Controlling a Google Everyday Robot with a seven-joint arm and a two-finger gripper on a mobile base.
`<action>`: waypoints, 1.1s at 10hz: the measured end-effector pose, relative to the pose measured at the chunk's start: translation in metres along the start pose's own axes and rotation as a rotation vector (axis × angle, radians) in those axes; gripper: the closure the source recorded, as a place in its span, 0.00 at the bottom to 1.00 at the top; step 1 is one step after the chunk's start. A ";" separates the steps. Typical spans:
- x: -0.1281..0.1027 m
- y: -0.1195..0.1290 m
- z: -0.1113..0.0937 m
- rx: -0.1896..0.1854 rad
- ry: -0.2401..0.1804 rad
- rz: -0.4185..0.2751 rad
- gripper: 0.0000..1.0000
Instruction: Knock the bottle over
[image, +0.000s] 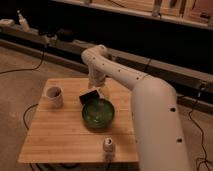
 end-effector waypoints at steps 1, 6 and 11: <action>-0.002 0.022 0.002 -0.041 0.016 0.041 0.20; -0.005 0.074 0.005 -0.132 0.066 0.137 0.20; -0.013 0.097 0.010 -0.098 0.008 0.143 0.20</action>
